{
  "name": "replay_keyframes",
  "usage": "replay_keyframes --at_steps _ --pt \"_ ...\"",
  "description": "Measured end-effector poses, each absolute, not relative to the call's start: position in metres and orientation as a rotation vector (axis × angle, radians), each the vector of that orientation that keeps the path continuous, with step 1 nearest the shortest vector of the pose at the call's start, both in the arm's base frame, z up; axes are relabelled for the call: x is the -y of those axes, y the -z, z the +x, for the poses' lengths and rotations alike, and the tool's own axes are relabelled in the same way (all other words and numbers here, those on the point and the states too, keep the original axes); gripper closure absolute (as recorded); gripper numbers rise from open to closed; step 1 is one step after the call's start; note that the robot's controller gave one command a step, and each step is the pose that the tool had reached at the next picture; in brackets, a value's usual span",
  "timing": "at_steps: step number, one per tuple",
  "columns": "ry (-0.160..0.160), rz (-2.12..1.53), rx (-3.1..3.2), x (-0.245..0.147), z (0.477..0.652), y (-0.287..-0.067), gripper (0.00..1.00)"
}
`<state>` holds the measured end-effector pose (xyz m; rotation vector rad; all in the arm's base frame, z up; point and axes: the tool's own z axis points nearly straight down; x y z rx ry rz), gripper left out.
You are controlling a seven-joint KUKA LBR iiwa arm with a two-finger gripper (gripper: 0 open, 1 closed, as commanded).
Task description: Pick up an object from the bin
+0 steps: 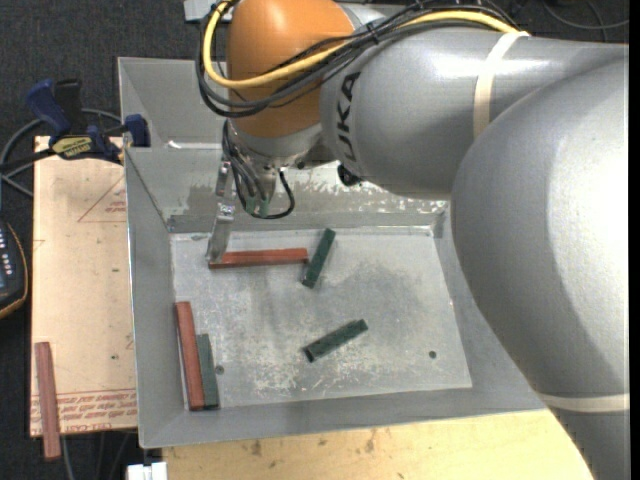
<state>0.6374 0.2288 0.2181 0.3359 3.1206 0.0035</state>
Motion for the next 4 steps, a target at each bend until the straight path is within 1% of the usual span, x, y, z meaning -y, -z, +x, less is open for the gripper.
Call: replay_keyframes --at_steps 1,2,3,4 --pt "0.002 0.455 -3.114 -0.189 0.642 -0.065 0.00" --pt "-0.003 0.454 -3.107 -0.191 0.644 -0.070 1.00" --pt "-0.006 0.474 -3.098 -0.169 0.625 -0.148 1.00" --pt "-0.003 0.474 -3.098 -0.122 0.573 -0.226 1.00"
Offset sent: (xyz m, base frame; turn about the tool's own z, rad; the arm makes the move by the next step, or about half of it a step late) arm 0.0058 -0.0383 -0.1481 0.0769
